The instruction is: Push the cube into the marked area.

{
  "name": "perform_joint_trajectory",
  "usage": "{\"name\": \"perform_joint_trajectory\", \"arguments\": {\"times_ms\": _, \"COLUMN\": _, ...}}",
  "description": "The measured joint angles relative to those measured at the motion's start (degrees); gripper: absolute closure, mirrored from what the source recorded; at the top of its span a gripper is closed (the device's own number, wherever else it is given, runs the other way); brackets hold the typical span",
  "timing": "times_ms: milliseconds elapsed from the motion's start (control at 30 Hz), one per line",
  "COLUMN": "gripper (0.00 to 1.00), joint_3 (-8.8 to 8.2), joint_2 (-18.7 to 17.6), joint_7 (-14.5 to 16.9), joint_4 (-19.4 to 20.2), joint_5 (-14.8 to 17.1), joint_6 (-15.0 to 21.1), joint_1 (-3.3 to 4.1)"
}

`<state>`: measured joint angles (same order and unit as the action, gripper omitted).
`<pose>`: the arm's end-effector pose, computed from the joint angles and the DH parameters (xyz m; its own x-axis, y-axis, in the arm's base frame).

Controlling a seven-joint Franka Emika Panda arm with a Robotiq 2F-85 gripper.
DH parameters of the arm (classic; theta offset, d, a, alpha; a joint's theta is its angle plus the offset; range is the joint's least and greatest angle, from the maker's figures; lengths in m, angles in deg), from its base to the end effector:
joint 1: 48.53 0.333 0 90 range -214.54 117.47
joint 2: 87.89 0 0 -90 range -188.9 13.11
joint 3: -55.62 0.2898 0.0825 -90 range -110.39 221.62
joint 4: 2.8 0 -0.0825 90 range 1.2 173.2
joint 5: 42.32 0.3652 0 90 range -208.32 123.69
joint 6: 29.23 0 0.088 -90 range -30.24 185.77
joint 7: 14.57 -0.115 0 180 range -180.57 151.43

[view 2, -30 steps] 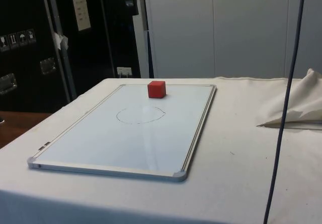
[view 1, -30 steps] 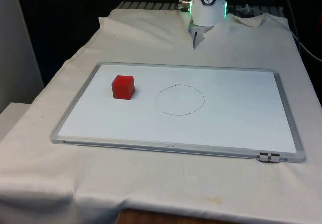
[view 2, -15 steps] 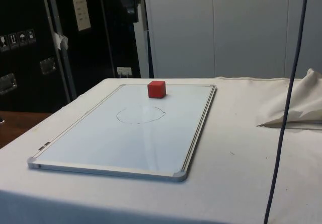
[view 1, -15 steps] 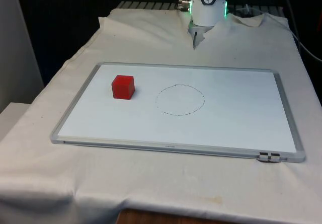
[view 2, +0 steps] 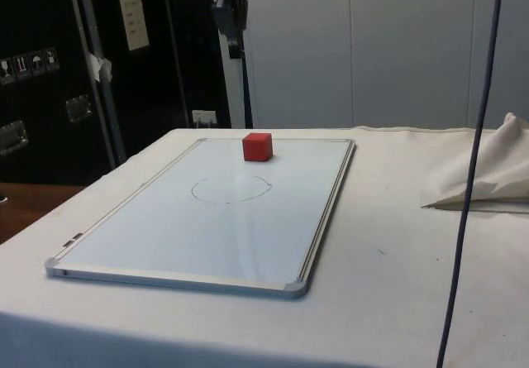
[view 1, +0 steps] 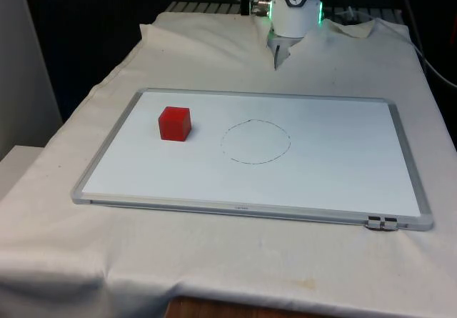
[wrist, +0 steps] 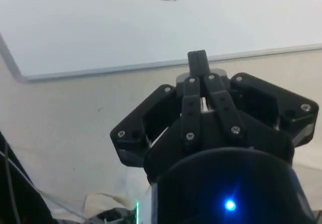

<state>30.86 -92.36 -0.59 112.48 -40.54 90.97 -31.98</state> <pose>0.5463 -0.0744 0.3955 0.9961 0.0866 0.0135 0.0865 -0.9962 0.0091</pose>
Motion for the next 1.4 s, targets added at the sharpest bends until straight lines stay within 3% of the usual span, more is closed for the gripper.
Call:
{"name": "perform_joint_trajectory", "arguments": {"times_ms": 400, "gripper": 1.00, "joint_3": -5.10, "joint_2": -4.81, "joint_7": 8.25, "joint_4": 0.92, "joint_5": 2.98, "joint_6": 3.95, "joint_1": -0.11}}
{"name": "perform_joint_trajectory", "arguments": {"times_ms": 700, "gripper": 1.00, "joint_3": -7.73, "joint_2": -7.51, "joint_7": 12.95, "joint_4": 1.15, "joint_5": 4.64, "joint_6": 7.10, "joint_1": -0.23}}
{"name": "perform_joint_trajectory", "arguments": {"times_ms": 1167, "gripper": 1.00, "joint_3": -11.23, "joint_2": -10.77, "joint_7": 17.59, "joint_4": 1.15, "joint_5": 6.19, "joint_6": 12.20, "joint_1": -0.57}}
{"name": "perform_joint_trajectory", "arguments": {"times_ms": 1400, "gripper": 1.00, "joint_3": -13.18, "joint_2": -14.55, "joint_7": 21.26, "joint_4": 1.20, "joint_5": 9.80, "joint_6": 16.10, "joint_1": -1.03}}
